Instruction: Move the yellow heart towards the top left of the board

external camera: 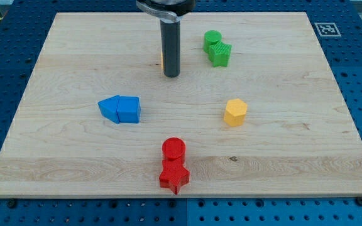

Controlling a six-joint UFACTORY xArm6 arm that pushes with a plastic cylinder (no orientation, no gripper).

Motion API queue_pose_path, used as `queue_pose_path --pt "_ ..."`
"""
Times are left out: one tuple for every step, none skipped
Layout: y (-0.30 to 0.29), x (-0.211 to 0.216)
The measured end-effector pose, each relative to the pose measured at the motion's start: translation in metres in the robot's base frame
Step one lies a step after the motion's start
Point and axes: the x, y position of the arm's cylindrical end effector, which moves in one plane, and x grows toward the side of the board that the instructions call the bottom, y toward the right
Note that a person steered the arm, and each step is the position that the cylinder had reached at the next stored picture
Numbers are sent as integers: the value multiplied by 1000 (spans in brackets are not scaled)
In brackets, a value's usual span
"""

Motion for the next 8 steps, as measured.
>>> queue_pose_path --pt "-14 -14" --pt "-22 -20" --pt "-9 -12" --pt "16 -11" --pt "21 -18" --pt "20 -33" --pt "10 -50" --pt "-4 -63"
